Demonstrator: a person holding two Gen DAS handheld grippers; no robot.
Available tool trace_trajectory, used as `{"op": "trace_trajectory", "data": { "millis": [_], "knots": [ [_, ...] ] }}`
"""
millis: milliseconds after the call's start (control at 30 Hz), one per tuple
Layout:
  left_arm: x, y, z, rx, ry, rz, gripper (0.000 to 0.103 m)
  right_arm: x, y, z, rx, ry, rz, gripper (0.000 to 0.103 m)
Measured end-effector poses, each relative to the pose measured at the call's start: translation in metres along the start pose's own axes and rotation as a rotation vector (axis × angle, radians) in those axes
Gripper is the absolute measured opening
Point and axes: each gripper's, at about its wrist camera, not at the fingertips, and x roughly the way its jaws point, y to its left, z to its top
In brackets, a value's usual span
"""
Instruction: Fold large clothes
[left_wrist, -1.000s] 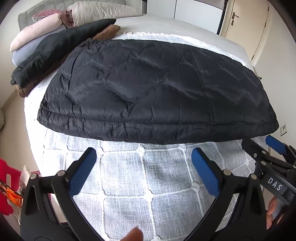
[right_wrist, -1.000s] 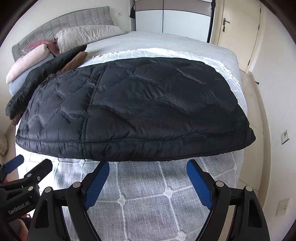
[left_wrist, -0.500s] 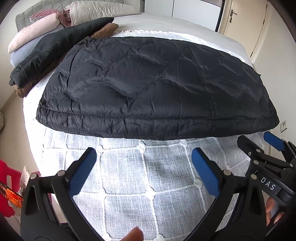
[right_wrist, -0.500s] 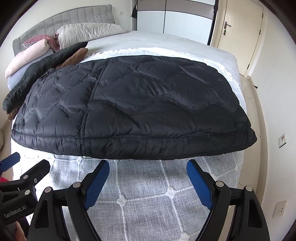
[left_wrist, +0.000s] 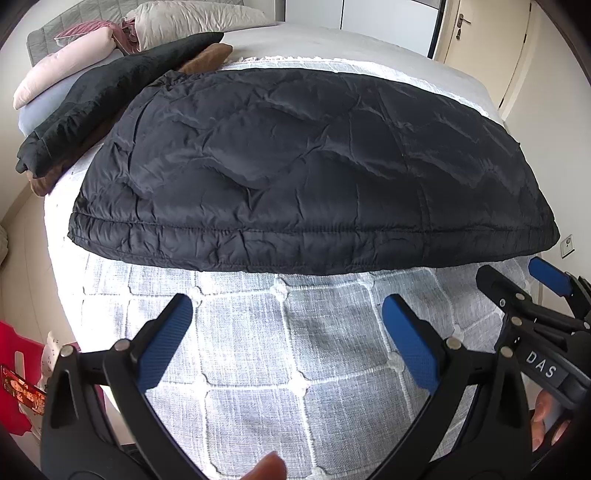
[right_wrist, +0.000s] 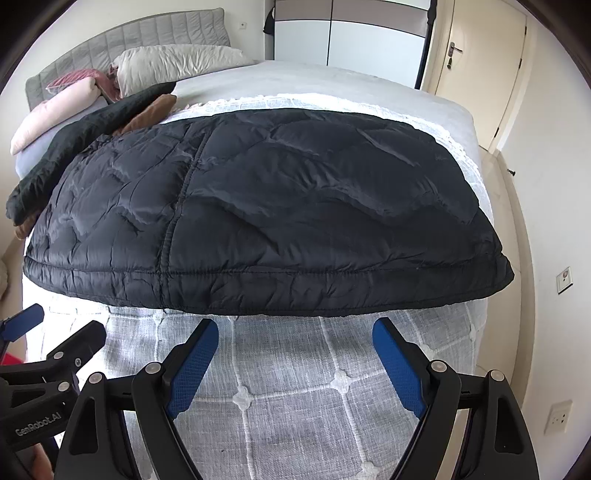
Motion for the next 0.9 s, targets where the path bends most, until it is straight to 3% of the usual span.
{"op": "trace_trajectory", "data": {
  "millis": [900],
  "knots": [
    [-0.0014,-0.0018,-0.0008,0.001,-0.003,0.004,0.102,0.0016,-0.0006,-0.0004,0.001,0.005,0.002,0.087]
  ]
}}
